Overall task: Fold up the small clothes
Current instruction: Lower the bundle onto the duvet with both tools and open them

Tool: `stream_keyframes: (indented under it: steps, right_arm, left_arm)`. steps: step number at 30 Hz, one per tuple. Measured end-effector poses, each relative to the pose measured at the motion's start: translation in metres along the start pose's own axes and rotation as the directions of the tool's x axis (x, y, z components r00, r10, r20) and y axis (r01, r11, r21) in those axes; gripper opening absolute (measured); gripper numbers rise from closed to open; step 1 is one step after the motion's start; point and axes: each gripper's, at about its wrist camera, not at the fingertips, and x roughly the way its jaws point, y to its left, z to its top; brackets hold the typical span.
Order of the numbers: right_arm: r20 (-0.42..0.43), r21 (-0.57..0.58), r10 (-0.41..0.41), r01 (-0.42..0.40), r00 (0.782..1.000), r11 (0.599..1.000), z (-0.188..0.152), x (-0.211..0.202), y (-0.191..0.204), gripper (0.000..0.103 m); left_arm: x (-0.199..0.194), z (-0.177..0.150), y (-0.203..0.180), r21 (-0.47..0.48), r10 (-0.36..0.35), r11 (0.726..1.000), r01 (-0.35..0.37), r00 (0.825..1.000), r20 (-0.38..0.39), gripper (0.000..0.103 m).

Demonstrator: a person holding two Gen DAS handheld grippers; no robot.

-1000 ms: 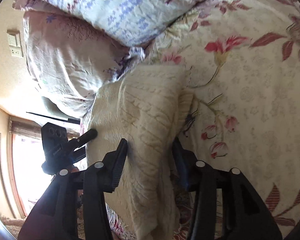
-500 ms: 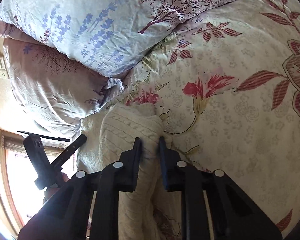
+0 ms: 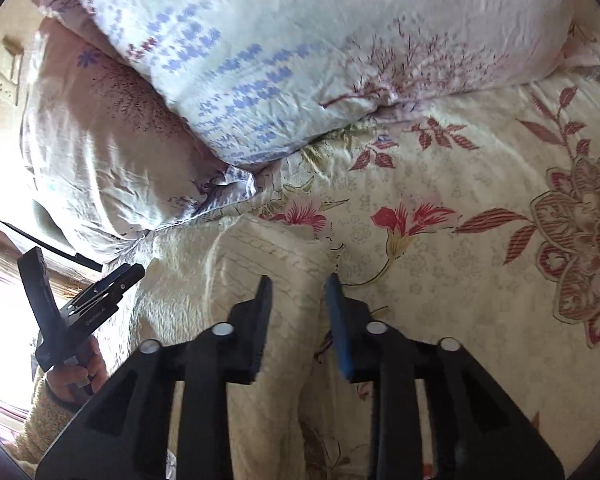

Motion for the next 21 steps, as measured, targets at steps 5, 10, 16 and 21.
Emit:
stream_keyframes:
  steps: [5,10,16,21]
  right_arm:
    - [0.088,-0.170,0.014,0.001,0.996,0.985,-0.036,-0.038,0.039,0.045]
    - [0.098,-0.283,-0.002,0.030,0.995,0.959,-0.078,-0.049,0.060,0.045]
    - [0.071,-0.330,-0.121,0.138,0.990,0.934,-0.106,-0.038,0.062,0.045]
    - [0.013,-0.253,-0.203,0.200,0.979,0.947,-0.112,-0.012,0.038,0.059]
  left_arm:
    - [-0.050,-0.032,-0.022,0.020,-0.043,0.999,0.042,0.998,0.036,0.062]
    - [-0.064,-0.063,-0.044,0.016,-0.074,0.997,0.073,0.997,0.022,0.062]
    - [-0.054,-0.094,-0.053,0.024,-0.056,0.998,0.058,0.998,-0.041,0.062]
    - [-0.046,-0.104,-0.053,0.021,-0.041,0.999,0.041,0.999,-0.035,0.067]
